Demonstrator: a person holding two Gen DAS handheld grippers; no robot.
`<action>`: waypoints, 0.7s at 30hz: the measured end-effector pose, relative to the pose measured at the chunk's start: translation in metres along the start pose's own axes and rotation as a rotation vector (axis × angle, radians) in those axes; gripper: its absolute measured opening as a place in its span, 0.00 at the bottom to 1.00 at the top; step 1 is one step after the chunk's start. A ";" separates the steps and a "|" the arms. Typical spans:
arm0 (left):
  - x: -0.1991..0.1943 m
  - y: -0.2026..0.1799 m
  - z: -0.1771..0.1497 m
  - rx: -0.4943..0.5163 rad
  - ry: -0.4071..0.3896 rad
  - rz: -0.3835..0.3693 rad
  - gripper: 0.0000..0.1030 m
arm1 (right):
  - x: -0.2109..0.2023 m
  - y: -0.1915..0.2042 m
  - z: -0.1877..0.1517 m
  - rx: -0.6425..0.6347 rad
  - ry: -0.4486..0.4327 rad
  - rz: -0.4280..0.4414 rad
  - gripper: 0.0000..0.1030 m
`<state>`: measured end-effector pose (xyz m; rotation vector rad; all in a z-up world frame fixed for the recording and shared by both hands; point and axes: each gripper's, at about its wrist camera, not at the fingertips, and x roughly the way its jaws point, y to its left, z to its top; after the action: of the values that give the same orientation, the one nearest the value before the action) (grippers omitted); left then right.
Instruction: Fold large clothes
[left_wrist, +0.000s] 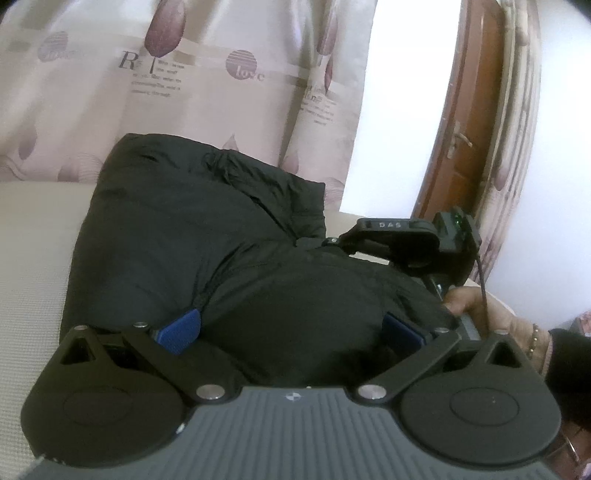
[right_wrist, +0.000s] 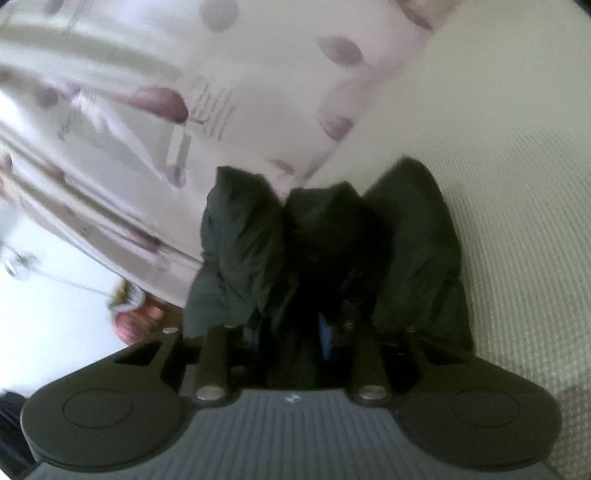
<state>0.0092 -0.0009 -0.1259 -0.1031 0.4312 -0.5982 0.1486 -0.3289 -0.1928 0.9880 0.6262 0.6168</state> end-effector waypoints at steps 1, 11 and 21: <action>0.001 0.001 0.000 -0.001 -0.002 0.000 1.00 | -0.003 0.000 0.000 0.000 -0.005 0.001 0.31; 0.003 0.002 0.001 0.001 -0.002 0.002 1.00 | -0.035 0.104 0.033 -0.421 -0.127 -0.227 0.81; -0.001 0.002 -0.002 -0.002 -0.002 -0.017 1.00 | 0.014 0.125 0.008 -0.683 -0.103 -0.479 0.09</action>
<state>0.0087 0.0010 -0.1282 -0.1097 0.4293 -0.6141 0.1402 -0.2711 -0.0806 0.2108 0.4831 0.3079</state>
